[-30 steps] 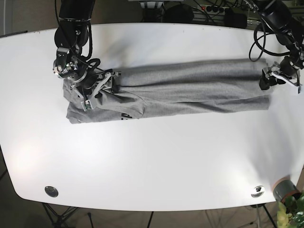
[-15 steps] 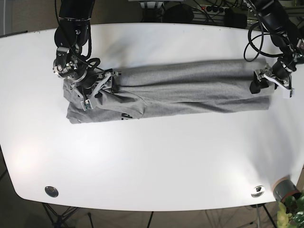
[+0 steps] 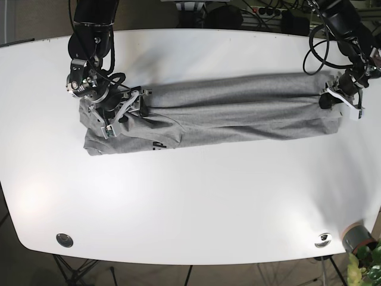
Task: Fold the T-shirt properly
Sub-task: 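Fold the strip's end held by the left gripper toward the right gripper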
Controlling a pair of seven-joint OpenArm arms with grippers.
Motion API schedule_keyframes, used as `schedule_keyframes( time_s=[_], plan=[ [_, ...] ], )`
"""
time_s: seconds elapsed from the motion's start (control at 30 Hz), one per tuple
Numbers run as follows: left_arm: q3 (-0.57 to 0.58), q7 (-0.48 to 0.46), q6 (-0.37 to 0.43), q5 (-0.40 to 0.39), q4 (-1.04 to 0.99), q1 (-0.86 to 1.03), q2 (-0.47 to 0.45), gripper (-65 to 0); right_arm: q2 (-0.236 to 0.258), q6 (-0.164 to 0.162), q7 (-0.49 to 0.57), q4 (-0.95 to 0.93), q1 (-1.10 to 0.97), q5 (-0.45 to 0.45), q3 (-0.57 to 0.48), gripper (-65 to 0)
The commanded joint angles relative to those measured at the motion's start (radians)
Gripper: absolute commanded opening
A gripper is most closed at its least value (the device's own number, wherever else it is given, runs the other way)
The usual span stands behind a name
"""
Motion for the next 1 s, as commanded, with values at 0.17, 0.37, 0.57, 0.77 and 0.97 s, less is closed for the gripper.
schedule_keyframes(
  time_s=[0.17, 0.37, 0.57, 0.77, 0.97],
  plan=[
    [0.005, -0.007, 0.004, 0.001, 0.308, 0.038, 0.026, -63.9, 0.005, -0.001, -0.005, 0.010, 0.009, -0.005, 0.004, -27.9],
    [0.157, -0.007, 0.004, 0.003, 0.531, 0.088, 0.080, -63.7, 0.005, -0.001, -0.005, 0.010, 0.009, -0.005, 0.004, -27.9],
    [0.348, -0.007, 0.004, 0.012, 0.614, 0.099, 0.147, -63.7, 0.005, -0.001, -0.007, 0.010, 0.011, -0.005, 0.001, -27.9],
    [0.458, -0.007, 0.010, 0.047, 0.612, 0.058, 0.225, -63.6, 0.005, -0.001, -0.010, 0.018, 0.011, -0.005, 0.004, -27.9],
    [0.562, -0.007, 0.017, 0.046, 0.607, 0.044, 0.231, -63.5, 0.005, -0.001, -0.011, 0.018, 0.011, -0.005, 0.004, -27.9]
  ],
)
